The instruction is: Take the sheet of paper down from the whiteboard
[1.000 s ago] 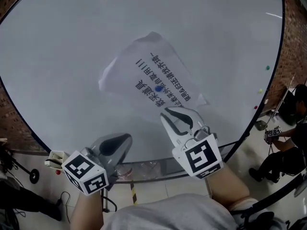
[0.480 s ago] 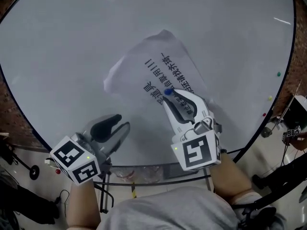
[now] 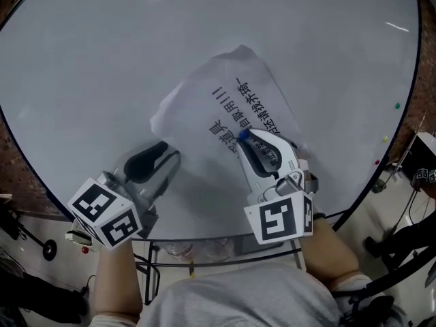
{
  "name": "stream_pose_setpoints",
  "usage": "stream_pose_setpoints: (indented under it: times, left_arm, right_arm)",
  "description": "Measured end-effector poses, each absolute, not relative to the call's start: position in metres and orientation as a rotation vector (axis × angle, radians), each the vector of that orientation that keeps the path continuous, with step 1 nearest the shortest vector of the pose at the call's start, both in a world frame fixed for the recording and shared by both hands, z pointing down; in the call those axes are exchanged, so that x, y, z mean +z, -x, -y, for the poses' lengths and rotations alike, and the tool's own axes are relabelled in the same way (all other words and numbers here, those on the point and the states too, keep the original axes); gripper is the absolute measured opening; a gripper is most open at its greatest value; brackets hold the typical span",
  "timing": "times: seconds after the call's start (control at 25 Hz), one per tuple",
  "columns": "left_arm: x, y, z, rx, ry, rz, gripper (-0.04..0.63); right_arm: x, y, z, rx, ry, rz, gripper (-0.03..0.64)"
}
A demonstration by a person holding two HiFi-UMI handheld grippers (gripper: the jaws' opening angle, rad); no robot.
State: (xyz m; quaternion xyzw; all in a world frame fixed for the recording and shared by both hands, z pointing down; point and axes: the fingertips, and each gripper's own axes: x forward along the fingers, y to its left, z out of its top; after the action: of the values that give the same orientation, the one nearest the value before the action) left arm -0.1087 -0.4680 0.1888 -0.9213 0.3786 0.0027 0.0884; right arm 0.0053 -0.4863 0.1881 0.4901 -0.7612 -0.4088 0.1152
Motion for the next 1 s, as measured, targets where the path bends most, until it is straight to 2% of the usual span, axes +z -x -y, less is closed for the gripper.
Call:
stream_pose_setpoints:
  times: [0.36,0.4,0.56,1.0]
  left_arm:
    - [0.175,0.105,0.472,0.082,2.751,-1.114,0.129]
    - [0.175,0.105,0.473,0.084,2.749,-1.117,0.117]
    - [0.174,0.108,0.477,0.091,2.710,-1.159,0.002]
    - [0.181,0.108,0.476,0.066,2.718,-1.178,0.002]
  right_arm:
    - [0.188,-0.005,0.485,-1.190,-1.429,2.226,0.084]
    - [0.189,-0.005,0.485,-1.190,-1.429,2.226,0.084]
    - [0.188,-0.005,0.485,-1.188,-1.433,2.231,0.083]
    - [0.192,-0.011,0.485,-1.171,-1.415,2.225,0.081]
